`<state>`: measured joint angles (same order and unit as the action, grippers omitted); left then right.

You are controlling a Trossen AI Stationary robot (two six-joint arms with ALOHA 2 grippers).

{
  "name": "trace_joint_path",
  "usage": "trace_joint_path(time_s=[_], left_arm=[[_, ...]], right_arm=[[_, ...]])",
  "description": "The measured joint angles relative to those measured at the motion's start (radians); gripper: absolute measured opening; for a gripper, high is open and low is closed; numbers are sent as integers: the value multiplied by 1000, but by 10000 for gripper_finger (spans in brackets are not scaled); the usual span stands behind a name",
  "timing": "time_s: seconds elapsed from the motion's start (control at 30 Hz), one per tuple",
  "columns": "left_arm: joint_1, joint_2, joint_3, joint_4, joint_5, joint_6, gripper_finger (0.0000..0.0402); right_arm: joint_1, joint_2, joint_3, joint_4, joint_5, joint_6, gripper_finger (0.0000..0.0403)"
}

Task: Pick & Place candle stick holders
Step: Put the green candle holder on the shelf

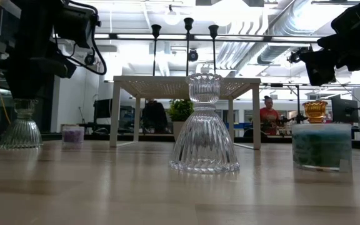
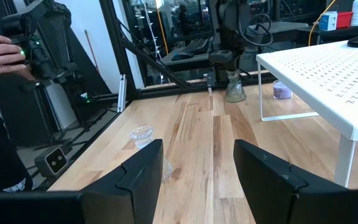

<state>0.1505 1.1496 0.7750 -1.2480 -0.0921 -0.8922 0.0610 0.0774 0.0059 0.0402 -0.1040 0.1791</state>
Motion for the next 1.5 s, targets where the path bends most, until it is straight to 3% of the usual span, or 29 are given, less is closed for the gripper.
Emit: trace_joint_path(time_s=[0.17,0.53,0.77,1.17,1.5], left_arm=[[0,-2,3,0,12,6,37],[0,-1,5,1,20,36,31],[0,2,66,-28,25,76,19],[0,1,253,-97,39,114,18],[0,0,535,-223,14,156,18]], right_arm=[[0,0,0,0,0,0,191],[0,0,0,0,0,0,191],[0,0,0,0,0,0,191],[0,0,0,0,0,0,191],[0,0,0,0,0,0,191]])
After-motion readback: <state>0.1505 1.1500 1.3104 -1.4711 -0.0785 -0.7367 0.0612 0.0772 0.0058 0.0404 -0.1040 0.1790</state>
